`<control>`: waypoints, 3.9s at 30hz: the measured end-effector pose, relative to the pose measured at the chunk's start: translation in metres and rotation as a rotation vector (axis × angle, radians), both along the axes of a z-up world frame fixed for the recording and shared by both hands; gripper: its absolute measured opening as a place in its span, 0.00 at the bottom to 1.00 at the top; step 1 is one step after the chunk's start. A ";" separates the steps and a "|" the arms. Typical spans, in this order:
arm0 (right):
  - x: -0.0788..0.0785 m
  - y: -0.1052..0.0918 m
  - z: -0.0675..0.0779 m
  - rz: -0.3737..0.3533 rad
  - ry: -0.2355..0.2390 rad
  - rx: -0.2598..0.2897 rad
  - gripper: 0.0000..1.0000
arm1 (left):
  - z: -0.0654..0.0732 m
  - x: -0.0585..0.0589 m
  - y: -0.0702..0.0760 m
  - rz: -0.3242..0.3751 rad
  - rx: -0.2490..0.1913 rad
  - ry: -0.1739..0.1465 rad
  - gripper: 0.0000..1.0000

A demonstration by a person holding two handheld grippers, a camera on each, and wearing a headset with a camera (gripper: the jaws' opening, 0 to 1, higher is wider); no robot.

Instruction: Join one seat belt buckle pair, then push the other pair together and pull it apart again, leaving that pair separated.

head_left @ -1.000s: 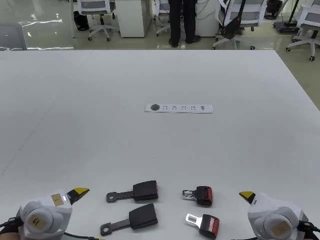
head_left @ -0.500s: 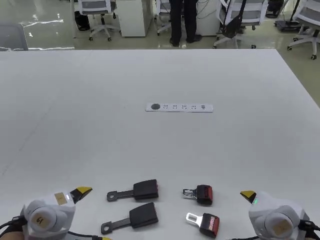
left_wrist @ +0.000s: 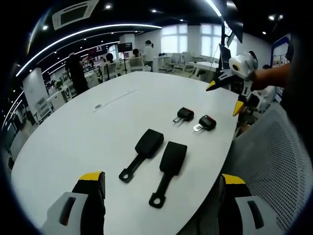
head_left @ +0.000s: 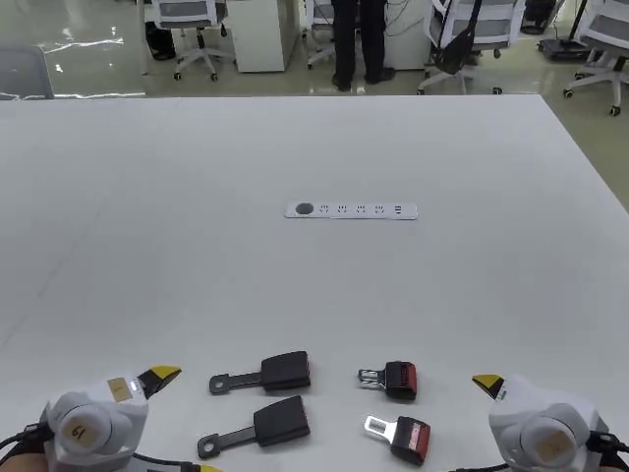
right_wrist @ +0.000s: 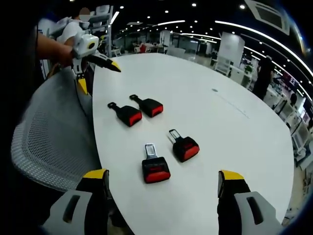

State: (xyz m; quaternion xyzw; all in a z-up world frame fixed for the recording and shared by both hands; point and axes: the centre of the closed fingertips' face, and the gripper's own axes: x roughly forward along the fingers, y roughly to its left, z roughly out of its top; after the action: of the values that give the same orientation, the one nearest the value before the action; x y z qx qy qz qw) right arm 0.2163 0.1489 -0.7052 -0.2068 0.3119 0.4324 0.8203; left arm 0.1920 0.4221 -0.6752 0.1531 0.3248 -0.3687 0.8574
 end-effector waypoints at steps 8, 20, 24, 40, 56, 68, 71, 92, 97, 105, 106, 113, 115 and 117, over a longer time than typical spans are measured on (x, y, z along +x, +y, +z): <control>-0.002 0.002 0.003 0.000 -0.001 0.001 0.92 | -0.001 -0.002 0.001 -0.011 0.011 0.003 0.98; -0.005 0.000 0.002 -0.004 0.003 -0.005 0.91 | -0.008 -0.002 0.004 -0.014 0.012 0.009 0.98; -0.006 0.001 0.002 -0.005 0.003 -0.005 0.91 | -0.007 -0.004 0.003 -0.019 0.014 0.009 0.97; -0.004 0.001 0.004 -0.002 0.009 -0.011 0.91 | -0.005 -0.003 -0.001 -0.010 0.011 0.015 0.96; -0.003 0.000 -0.002 0.006 0.013 -0.013 0.91 | -0.010 0.003 0.004 -0.010 0.029 0.019 0.92; -0.004 0.003 0.001 0.036 -0.010 -0.013 0.88 | -0.014 0.002 0.003 -0.032 0.044 0.011 0.88; -0.006 0.006 -0.002 0.044 0.003 -0.016 0.84 | -0.016 0.000 0.003 -0.039 0.054 0.019 0.86; 0.007 0.024 -0.004 0.090 0.001 -0.034 0.74 | -0.034 0.016 -0.017 -0.113 0.108 0.069 0.71; 0.008 0.029 -0.008 0.111 0.004 -0.042 0.70 | -0.037 0.020 -0.025 -0.135 0.111 0.079 0.69; 0.009 0.040 -0.018 0.154 0.013 -0.060 0.67 | -0.044 0.025 -0.032 -0.170 0.123 0.100 0.61; 0.009 0.042 -0.018 0.158 0.014 -0.062 0.66 | -0.045 0.027 -0.033 -0.173 0.125 0.102 0.60; 0.011 0.047 -0.024 0.196 0.032 -0.069 0.58 | -0.056 0.030 -0.044 -0.232 0.143 0.134 0.53; 0.008 0.049 -0.026 0.207 0.052 -0.068 0.53 | -0.058 0.031 -0.049 -0.249 0.147 0.140 0.52; 0.008 0.050 -0.029 0.220 0.057 -0.070 0.51 | -0.062 0.033 -0.052 -0.266 0.154 0.141 0.52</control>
State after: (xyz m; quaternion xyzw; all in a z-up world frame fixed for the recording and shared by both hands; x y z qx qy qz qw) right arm 0.2246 0.1988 -0.7337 -0.2560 0.3253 0.5144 0.7510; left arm 0.2254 0.3697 -0.7371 0.2339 0.3882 -0.4626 0.7620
